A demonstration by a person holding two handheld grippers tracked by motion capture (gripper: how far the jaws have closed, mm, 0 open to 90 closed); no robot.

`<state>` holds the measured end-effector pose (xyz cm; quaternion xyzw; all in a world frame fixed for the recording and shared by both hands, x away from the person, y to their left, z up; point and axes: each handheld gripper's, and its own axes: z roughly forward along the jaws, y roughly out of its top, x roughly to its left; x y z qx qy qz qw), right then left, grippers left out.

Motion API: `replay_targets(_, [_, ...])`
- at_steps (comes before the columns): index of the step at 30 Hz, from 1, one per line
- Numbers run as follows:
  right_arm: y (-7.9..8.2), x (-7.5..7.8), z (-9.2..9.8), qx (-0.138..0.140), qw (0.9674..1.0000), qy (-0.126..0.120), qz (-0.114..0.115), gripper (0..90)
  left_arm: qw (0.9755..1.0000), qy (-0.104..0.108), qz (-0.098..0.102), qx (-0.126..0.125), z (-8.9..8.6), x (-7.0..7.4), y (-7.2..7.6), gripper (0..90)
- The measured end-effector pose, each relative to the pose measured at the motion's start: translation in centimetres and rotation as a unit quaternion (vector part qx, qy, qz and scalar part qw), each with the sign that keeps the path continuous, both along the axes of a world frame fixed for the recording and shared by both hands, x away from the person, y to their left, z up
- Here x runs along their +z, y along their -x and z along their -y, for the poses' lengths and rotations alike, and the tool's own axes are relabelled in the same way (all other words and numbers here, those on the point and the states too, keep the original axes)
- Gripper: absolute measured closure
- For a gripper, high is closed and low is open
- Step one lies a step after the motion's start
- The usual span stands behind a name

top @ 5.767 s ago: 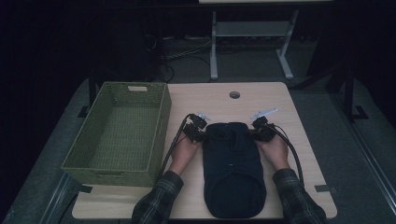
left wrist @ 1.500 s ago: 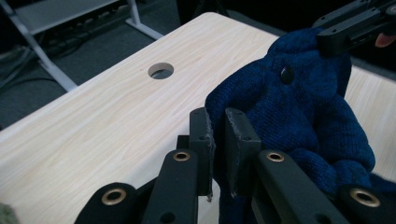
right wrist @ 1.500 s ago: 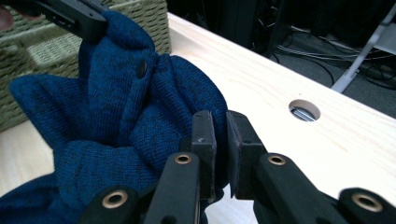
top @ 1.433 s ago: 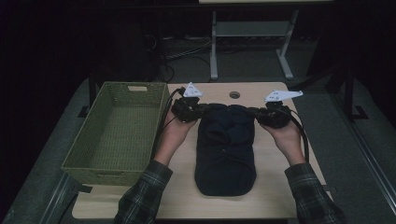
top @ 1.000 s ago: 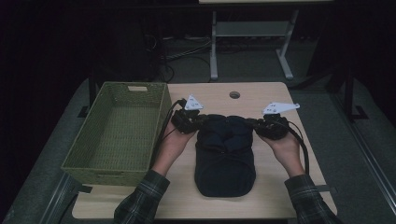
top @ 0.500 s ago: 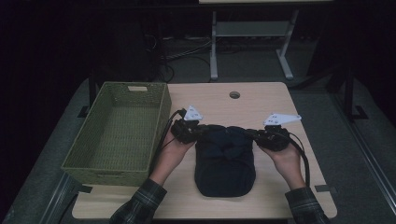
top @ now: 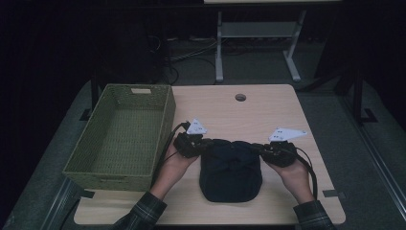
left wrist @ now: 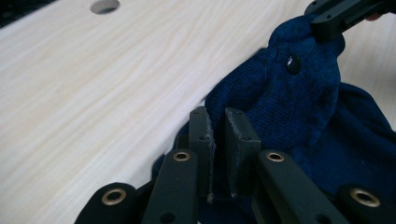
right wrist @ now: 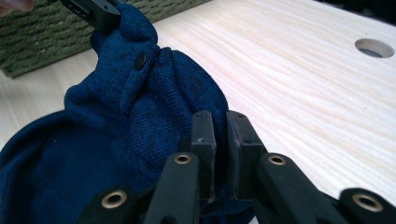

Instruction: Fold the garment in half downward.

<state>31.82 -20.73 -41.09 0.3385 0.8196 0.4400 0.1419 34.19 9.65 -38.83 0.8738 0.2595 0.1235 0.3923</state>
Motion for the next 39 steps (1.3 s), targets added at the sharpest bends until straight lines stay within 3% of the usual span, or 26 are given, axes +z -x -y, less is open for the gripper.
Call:
replay_targets(27, [5.7, -2.8, -0.3, 0.016, 0.9993, -0.003, -0.034, 77.7, 0.9973, 0.011, -0.064, -0.035, -0.8, -2.6, 5.0, 78.8])
replay_targets(35, [7.2, -2.3, -0.2, 0.024, 0.9991, -0.015, -0.032, 64.7, 0.9961, 0.038, -0.072, -0.034, -1.8, -2.3, 6.5, 68.2])
replay_targets(39, [8.1, -1.4, 0.2, 0.026, 0.9993, -0.019, -0.017, 61.6, 0.9961, 0.055, -0.063, -0.028, -2.8, -1.4, 7.0, 67.0])
